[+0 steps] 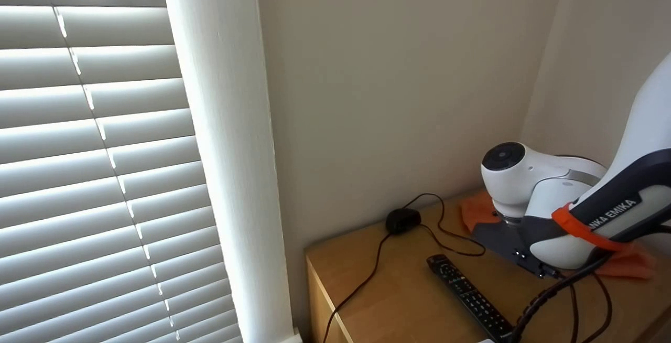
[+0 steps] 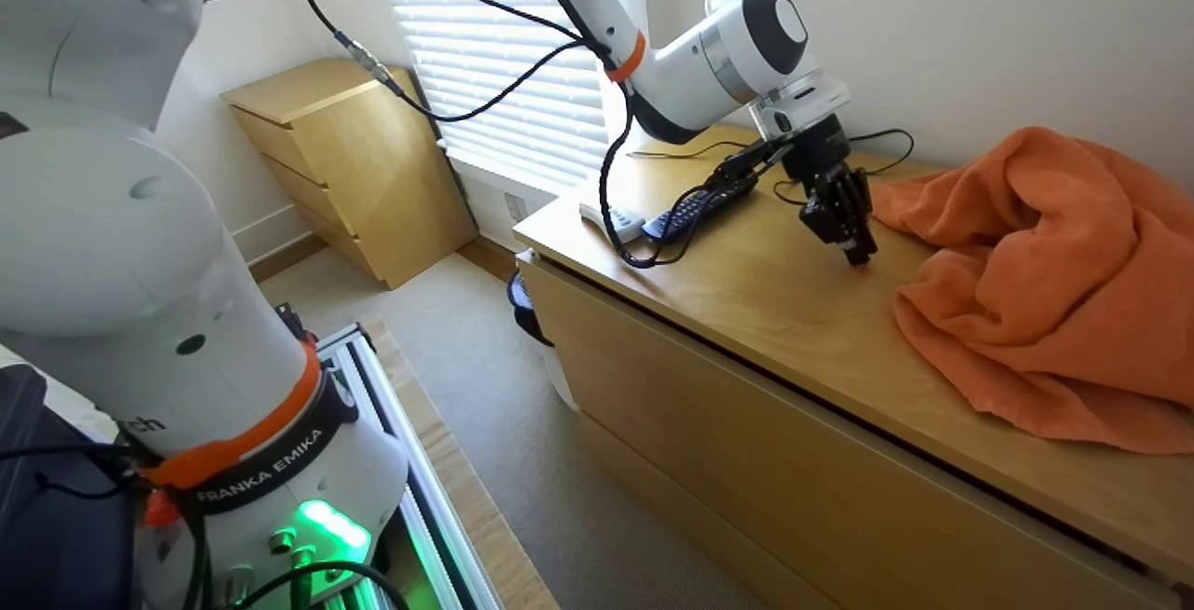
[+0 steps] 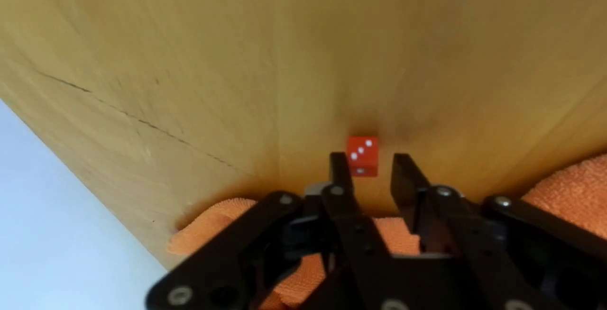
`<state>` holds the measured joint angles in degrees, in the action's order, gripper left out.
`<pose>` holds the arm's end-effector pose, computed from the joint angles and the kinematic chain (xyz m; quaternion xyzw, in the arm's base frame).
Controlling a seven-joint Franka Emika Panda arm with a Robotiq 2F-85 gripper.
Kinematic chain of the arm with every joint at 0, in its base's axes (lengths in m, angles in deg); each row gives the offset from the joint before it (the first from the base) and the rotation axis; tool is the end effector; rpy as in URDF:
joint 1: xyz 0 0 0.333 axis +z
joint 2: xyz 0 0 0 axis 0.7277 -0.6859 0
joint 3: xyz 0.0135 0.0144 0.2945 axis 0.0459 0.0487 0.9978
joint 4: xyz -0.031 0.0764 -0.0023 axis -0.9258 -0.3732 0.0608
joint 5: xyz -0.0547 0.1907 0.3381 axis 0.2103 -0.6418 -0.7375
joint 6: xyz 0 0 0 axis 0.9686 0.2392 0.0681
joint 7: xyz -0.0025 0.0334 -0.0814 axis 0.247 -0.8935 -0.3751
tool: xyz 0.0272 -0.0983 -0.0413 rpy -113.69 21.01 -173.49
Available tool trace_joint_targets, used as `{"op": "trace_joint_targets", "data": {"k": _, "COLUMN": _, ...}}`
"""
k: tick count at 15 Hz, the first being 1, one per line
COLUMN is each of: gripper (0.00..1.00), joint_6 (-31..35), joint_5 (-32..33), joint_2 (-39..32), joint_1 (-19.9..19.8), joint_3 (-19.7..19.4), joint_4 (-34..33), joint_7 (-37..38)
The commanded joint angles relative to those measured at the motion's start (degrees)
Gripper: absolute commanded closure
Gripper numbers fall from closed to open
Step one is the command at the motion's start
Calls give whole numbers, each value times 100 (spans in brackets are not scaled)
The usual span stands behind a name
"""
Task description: Pick up the dice and turn it to the left once, put the dice back onto the top of the chest of drawers
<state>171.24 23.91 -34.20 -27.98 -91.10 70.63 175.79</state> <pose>0.6000 -0.0681 0.1454 0.7489 -0.5922 0.2035 0.2168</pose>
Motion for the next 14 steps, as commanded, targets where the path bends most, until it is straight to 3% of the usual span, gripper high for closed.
{"op": "trace_joint_targets", "data": {"k": 1, "gripper": 39, "joint_6": -21, "joint_5": 103, "joint_2": 126, "joint_1": -161, "joint_3": 212, "joint_4": 158, "joint_7": 225}}
{"op": "trace_joint_targets", "data": {"k": 6, "gripper": 2, "joint_6": -118, "joint_5": -107, "joint_2": 346, "joint_1": -432, "joint_3": 432, "joint_4": 207, "joint_7": -9}}
{"op": "trace_joint_targets", "data": {"k": 9, "gripper": 0, "joint_6": -307, "joint_5": -391, "joint_2": 677, "joint_1": -763, "joint_3": 660, "joint_4": 280, "joint_7": -373}}
{"op": "trace_joint_targets", "data": {"k": 14, "gripper": 0, "joint_6": -569, "joint_5": -1415, "joint_2": 1353, "joint_1": -1461, "joint_3": 1136, "joint_4": 484, "joint_7": -1552}}
